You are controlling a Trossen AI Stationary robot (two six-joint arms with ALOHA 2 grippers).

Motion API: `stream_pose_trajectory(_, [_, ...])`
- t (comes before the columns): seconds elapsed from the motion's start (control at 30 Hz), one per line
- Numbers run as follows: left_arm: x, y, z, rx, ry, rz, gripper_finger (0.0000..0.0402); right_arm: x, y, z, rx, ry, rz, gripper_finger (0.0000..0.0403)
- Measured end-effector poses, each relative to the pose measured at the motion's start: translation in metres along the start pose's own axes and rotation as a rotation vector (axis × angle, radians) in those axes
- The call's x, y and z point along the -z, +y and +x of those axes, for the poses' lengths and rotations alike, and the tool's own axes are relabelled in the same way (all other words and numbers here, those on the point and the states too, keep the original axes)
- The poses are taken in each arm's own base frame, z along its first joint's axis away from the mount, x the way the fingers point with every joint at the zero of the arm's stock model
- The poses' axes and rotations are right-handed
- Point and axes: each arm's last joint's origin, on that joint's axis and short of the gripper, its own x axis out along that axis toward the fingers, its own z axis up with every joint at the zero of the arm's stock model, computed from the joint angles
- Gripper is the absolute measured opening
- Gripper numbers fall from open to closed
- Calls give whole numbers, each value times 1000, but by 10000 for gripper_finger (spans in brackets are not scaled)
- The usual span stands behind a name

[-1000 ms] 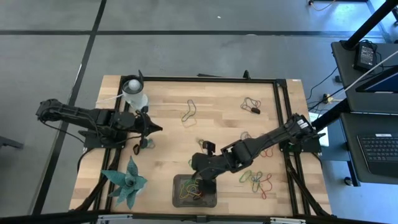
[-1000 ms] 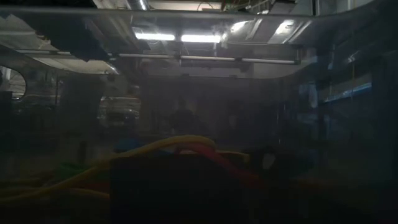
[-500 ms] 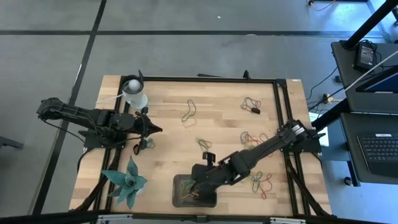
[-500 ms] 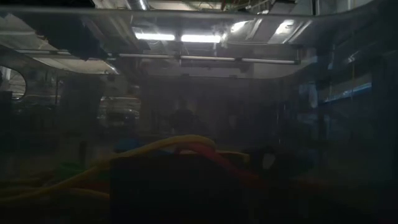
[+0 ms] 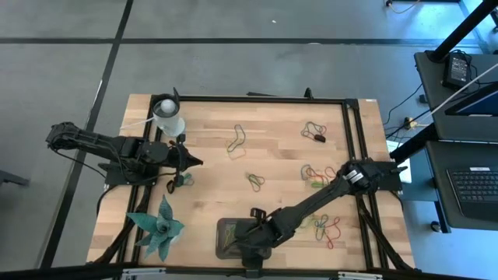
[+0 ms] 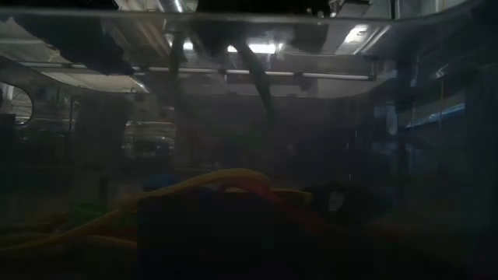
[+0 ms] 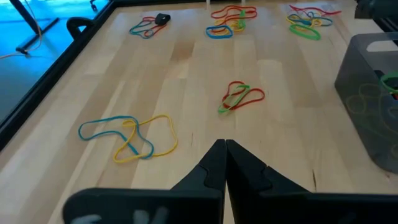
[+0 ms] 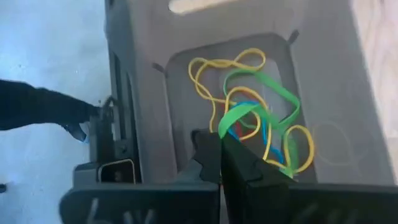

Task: Pick and place rubber bands into bin
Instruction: Put the green rubber band into the black bin

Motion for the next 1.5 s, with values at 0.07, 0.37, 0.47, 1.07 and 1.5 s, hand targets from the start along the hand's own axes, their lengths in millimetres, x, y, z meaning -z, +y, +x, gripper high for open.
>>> stream_pose_trajectory(0.07, [1, 0, 0, 0, 7, 2, 2, 1, 0, 4, -7, 12, 0, 0])
stream_pose_trajectory(0.37, [6, 1, 0, -6, 65, 12, 2, 3, -3, 7, 8, 44, 45, 58])
stream_pose_trajectory(0.47, [6, 1, 0, -6, 65, 7, 2, 4, -4, 7, 12, 59, 43, 79])
stream_pose_trajectory(1.07, [6, 1, 0, -7, 61, -77, 2, -4, -8, -44, 200, 194, -85, 70])
stream_pose_trajectory(1.5, [6, 0, 0, -1, 63, -99, 2, -38, -55, -57, 298, 235, -176, 3])
